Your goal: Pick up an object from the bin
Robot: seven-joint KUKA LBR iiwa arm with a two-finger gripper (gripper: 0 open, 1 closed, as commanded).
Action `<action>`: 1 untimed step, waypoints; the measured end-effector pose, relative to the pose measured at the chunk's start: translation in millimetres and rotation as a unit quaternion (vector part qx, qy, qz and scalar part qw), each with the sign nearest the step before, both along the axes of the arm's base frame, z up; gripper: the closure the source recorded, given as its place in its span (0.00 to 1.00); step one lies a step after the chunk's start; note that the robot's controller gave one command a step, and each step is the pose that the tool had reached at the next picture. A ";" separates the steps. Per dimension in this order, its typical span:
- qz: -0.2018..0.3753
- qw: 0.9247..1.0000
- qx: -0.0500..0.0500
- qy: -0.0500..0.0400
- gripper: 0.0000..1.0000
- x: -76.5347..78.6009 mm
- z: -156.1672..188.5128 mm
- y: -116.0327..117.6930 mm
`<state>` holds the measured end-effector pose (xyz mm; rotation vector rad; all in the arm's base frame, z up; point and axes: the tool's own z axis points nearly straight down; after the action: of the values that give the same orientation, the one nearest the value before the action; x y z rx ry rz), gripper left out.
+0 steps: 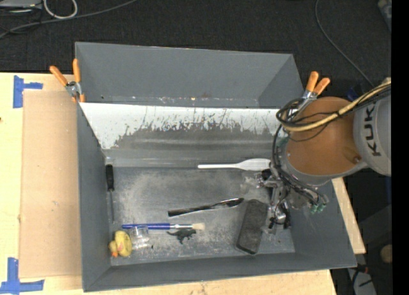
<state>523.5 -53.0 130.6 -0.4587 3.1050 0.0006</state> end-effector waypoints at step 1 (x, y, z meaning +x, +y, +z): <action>0.145 0.989 0.001 0.003 0.00 -15.6 -15.5 -11.2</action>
Offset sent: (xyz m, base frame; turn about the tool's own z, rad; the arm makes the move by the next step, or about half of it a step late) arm -0.0094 -0.0120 -0.0179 -0.4901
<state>507.9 -64.2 115.1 -0.9068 3.0110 0.0051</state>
